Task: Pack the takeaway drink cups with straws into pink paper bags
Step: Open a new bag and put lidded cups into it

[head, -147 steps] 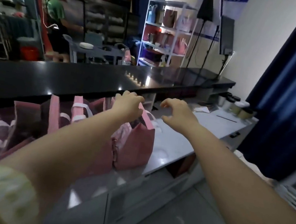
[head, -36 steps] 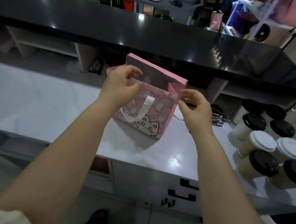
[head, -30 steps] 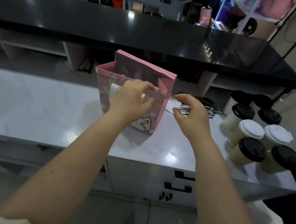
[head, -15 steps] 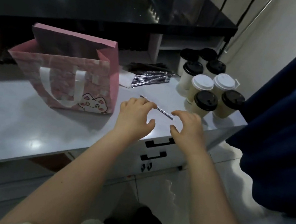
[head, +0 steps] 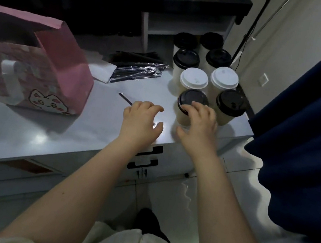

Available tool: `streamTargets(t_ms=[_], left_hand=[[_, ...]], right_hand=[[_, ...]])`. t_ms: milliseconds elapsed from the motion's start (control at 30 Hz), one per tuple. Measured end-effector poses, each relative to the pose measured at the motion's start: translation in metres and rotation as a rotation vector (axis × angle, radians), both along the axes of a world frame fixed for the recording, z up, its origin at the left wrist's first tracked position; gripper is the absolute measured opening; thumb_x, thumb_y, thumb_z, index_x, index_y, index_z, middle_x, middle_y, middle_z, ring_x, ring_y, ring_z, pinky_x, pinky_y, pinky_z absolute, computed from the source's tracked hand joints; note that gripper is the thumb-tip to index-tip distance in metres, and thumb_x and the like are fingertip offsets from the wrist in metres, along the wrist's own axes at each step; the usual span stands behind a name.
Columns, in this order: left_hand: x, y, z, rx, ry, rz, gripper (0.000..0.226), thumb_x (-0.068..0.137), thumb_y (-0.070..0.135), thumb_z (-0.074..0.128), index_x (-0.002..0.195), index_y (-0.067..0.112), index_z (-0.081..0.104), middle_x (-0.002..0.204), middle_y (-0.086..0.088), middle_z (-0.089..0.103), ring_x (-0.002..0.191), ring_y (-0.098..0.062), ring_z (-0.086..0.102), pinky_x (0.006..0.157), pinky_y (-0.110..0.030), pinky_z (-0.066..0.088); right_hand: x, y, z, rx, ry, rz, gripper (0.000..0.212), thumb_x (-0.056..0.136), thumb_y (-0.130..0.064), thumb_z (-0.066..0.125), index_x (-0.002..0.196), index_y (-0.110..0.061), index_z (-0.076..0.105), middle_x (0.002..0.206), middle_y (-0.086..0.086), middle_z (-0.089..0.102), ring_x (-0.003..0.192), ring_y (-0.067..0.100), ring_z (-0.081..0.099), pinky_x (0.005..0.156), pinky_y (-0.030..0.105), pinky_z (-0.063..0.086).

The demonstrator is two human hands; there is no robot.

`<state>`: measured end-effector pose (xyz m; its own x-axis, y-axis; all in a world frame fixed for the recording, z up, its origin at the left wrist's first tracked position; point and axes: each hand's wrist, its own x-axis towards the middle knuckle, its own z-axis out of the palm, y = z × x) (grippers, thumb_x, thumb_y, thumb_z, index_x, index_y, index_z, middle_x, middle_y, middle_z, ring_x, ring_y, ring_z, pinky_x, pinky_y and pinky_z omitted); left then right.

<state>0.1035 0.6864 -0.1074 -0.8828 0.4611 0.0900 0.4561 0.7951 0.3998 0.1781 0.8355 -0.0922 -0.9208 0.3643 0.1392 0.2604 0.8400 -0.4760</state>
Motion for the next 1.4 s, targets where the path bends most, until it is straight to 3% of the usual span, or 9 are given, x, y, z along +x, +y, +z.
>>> streamTargets(t_ms=[133,300,467,767,967,1200,1400], left_hand=[[-0.002,0.018,0.000,-0.006,0.012,0.043,0.041,0.087,0.036,0.061,0.127,0.027,0.058,0.126,0.001,0.058,0.123,-0.026,0.042,0.099,-0.043,0.031],[-0.001,0.020,-0.003,-0.025,0.036,0.080,0.039,0.087,0.032,0.062,0.125,0.025,0.061,0.124,0.001,0.059,0.122,-0.026,0.045,0.098,-0.043,0.034],[-0.010,0.016,0.000,-0.072,0.049,0.129,0.038,0.087,0.031,0.062,0.125,0.024,0.061,0.125,-0.001,0.059,0.121,-0.027,0.046,0.098,-0.043,0.036],[-0.036,-0.009,0.046,0.030,0.172,0.248,0.040,0.085,0.023,0.064,0.125,0.019,0.062,0.125,-0.004,0.060,0.120,-0.031,0.046,0.098,-0.042,0.036],[-0.049,-0.056,0.095,0.090,0.336,0.369,0.040,0.084,0.022,0.064,0.124,0.021,0.062,0.125,-0.002,0.060,0.120,-0.030,0.045,0.096,-0.040,0.035],[-0.049,-0.155,0.127,0.180,0.483,0.609,0.036,0.080,0.017,0.065,0.116,0.017,0.068,0.116,-0.005,0.066,0.112,-0.031,0.056,0.099,-0.043,0.041],[-0.053,-0.235,0.137,0.214,0.500,0.720,0.036,0.082,0.018,0.067,0.118,0.019,0.068,0.118,-0.002,0.066,0.114,-0.029,0.052,0.095,-0.040,0.043]], right_hand=[[-0.014,0.015,-0.009,-0.007,0.017,-0.014,0.056,0.082,-0.026,0.069,0.134,-0.025,0.050,0.154,0.001,0.029,0.141,0.030,0.016,0.115,0.046,0.016],[-0.045,0.025,-0.017,-0.101,-0.023,-0.103,0.082,0.076,-0.037,0.073,0.146,-0.022,0.032,0.155,0.009,0.019,0.140,0.036,0.013,0.114,0.049,0.022],[-0.054,0.020,-0.023,-0.065,0.035,-0.108,0.073,0.076,-0.034,0.073,0.140,-0.018,0.040,0.149,0.012,0.028,0.131,0.035,0.027,0.105,0.046,0.034],[-0.056,0.000,0.008,-0.206,0.134,0.251,0.081,0.074,-0.038,0.075,0.144,-0.027,0.036,0.153,0.003,0.025,0.136,0.027,0.015,0.114,0.047,0.023],[-0.086,-0.038,0.048,-0.085,0.209,0.410,0.079,0.074,-0.036,0.078,0.143,-0.030,0.038,0.154,0.001,0.023,0.137,0.026,0.014,0.115,0.046,0.019],[-0.119,-0.103,0.084,-0.133,0.373,0.566,0.072,0.074,-0.027,0.081,0.137,-0.026,0.048,0.153,0.004,0.029,0.138,0.030,0.019,0.113,0.049,0.022],[-0.158,-0.150,0.106,-0.075,0.464,0.471,0.062,0.077,-0.027,0.077,0.134,-0.023,0.053,0.152,0.008,0.031,0.135,0.034,0.023,0.110,0.051,0.024]])
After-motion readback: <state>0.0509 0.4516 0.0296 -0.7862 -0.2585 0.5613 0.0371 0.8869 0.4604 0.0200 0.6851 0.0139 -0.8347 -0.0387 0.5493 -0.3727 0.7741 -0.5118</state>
